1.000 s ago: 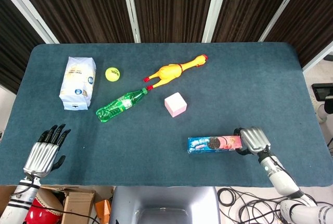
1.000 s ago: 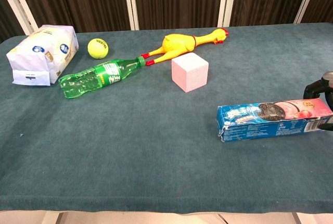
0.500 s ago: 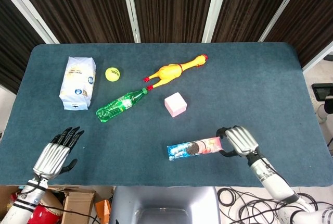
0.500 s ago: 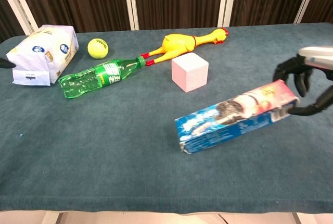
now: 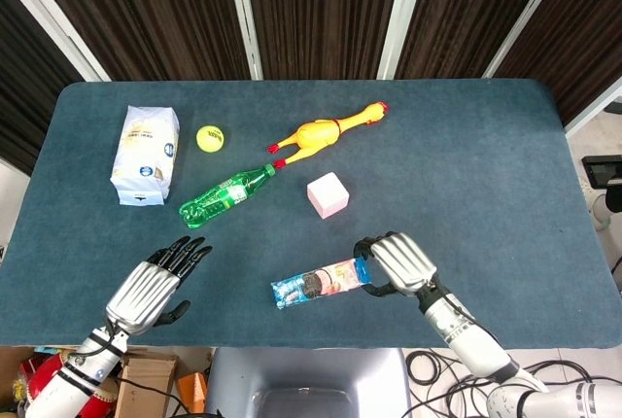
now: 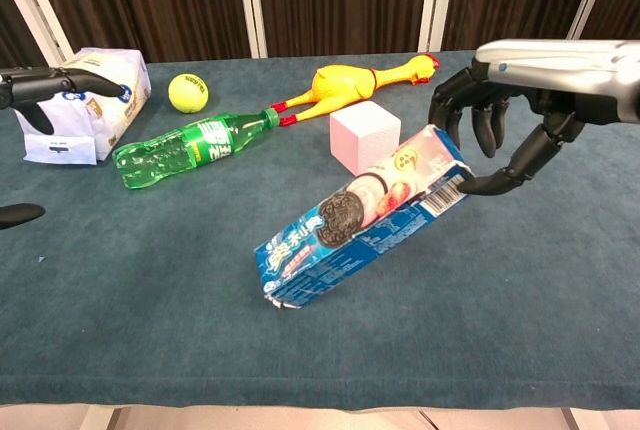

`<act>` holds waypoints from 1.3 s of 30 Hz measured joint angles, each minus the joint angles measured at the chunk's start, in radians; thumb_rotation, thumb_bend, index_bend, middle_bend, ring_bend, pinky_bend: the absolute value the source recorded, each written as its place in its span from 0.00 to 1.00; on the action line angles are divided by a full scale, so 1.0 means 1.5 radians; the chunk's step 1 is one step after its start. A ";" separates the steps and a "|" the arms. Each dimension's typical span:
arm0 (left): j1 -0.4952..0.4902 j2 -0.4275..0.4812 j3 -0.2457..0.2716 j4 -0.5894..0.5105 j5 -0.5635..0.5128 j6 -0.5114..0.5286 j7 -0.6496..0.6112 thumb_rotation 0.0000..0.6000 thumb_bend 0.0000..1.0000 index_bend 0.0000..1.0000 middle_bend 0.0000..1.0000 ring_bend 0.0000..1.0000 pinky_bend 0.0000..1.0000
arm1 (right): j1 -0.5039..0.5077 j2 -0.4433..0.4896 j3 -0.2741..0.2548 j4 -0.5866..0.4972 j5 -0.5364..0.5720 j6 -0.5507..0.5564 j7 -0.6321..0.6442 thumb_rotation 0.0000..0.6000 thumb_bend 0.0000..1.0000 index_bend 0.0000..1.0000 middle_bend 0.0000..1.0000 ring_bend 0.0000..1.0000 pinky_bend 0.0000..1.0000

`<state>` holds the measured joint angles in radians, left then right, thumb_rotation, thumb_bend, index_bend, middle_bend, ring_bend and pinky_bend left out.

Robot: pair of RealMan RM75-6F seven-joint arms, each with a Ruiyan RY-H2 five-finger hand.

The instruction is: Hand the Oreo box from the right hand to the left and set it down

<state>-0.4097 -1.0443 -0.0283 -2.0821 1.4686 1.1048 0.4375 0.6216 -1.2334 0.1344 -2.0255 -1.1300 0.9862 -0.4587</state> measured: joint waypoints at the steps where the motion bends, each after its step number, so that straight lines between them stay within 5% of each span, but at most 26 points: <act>1: -0.001 0.000 0.000 0.000 -0.006 -0.002 0.001 1.00 0.31 0.01 0.04 0.05 0.27 | 0.002 -0.001 0.001 -0.007 0.001 0.005 -0.002 1.00 0.24 0.65 0.45 0.51 0.46; 23: -0.038 0.005 0.000 0.004 -0.048 -0.059 -0.108 1.00 0.32 0.01 0.06 0.05 0.28 | 0.012 -0.042 0.038 -0.057 -0.118 0.056 0.135 1.00 0.24 0.67 0.45 0.51 0.46; 30: -0.042 0.007 0.003 0.007 -0.040 -0.058 -0.127 1.00 0.31 0.15 0.24 0.20 0.31 | 0.010 -0.044 0.031 -0.059 -0.146 0.064 0.156 1.00 0.24 0.67 0.45 0.51 0.46; 39: -0.052 0.029 0.007 -0.009 -0.031 -0.077 -0.166 1.00 0.31 0.13 0.21 0.20 0.32 | 0.015 -0.047 0.036 -0.051 -0.130 0.066 0.148 1.00 0.24 0.67 0.45 0.51 0.46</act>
<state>-0.4884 -1.0001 -0.0170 -2.0957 1.4226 0.9893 0.1892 0.6439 -1.3040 0.1880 -2.1018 -1.3257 1.0851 -0.2365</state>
